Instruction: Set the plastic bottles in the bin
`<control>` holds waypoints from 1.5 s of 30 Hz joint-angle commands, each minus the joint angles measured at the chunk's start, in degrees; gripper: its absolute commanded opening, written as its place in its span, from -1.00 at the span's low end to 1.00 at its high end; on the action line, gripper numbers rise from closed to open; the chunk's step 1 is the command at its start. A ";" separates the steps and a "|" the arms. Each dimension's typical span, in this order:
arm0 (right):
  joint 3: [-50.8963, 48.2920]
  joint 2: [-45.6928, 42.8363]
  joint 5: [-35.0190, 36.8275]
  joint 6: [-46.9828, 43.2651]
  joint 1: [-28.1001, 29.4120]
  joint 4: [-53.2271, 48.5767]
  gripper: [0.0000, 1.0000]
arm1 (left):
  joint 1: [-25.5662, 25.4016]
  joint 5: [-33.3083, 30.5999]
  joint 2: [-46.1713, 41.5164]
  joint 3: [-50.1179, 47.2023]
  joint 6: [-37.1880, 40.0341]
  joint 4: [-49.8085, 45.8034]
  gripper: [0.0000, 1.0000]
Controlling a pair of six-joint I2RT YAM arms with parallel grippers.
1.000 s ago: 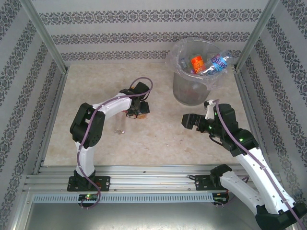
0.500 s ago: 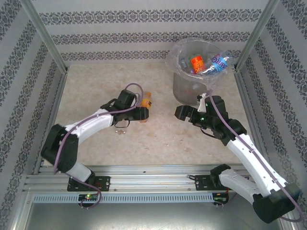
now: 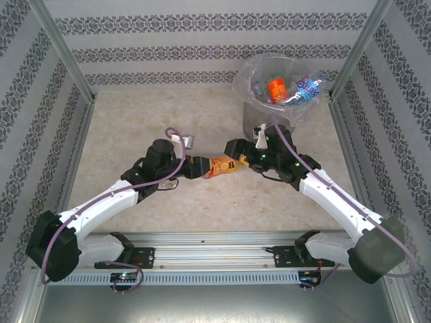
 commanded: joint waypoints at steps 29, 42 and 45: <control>-9.29 11.10 8.66 15.48 5.78 8.19 0.92 | -6.48 -10.74 12.56 -15.51 -12.32 23.05 0.34; -3.17 21.10 8.86 11.39 9.64 5.65 0.70 | -6.81 -12.10 -0.39 -11.06 -3.00 -1.52 0.61; -1.67 23.34 9.02 10.72 10.28 4.62 0.65 | -6.63 -12.37 -5.72 -8.69 2.46 -12.76 0.84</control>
